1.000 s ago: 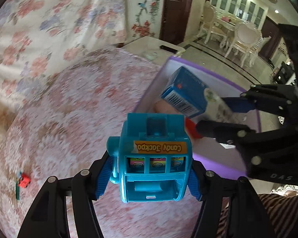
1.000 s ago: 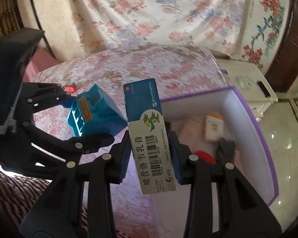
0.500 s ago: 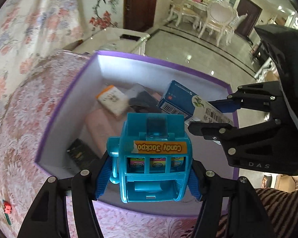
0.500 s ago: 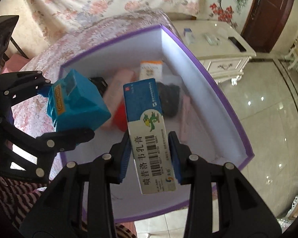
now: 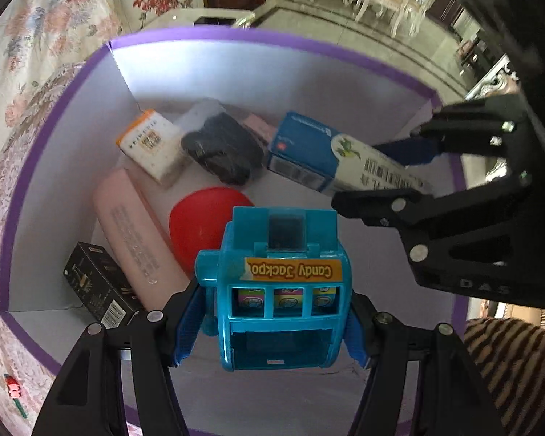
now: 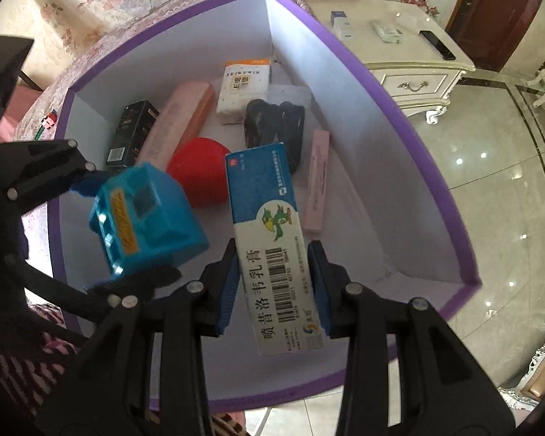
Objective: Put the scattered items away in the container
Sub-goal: 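Lower the blue toy and medicine box into the box and open both tools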
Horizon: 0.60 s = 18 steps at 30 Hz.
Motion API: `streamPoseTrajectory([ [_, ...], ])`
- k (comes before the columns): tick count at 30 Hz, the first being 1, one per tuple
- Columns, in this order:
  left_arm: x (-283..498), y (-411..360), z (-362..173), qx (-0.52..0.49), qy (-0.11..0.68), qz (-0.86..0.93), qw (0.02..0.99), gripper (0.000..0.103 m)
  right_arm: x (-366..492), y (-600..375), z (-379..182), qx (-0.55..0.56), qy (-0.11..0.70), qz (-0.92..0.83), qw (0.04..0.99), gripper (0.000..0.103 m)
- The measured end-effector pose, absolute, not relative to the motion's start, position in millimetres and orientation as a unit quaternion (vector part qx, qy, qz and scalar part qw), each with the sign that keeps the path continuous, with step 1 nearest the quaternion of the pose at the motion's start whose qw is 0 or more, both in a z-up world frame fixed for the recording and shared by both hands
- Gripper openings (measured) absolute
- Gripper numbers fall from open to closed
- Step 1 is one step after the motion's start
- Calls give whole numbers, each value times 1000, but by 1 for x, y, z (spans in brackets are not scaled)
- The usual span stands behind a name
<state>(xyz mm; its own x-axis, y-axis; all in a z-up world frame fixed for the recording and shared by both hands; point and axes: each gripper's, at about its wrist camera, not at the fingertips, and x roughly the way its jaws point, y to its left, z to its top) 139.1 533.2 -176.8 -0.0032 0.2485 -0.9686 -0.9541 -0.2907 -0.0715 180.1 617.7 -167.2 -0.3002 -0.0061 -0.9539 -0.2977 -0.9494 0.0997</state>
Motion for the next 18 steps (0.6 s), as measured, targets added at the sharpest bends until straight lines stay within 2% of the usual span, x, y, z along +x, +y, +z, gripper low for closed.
streamPoseTrajectory([
  [18,136,514,-197,-536,369,621,436,66,169,614,-183,-625,103,772,57,40],
])
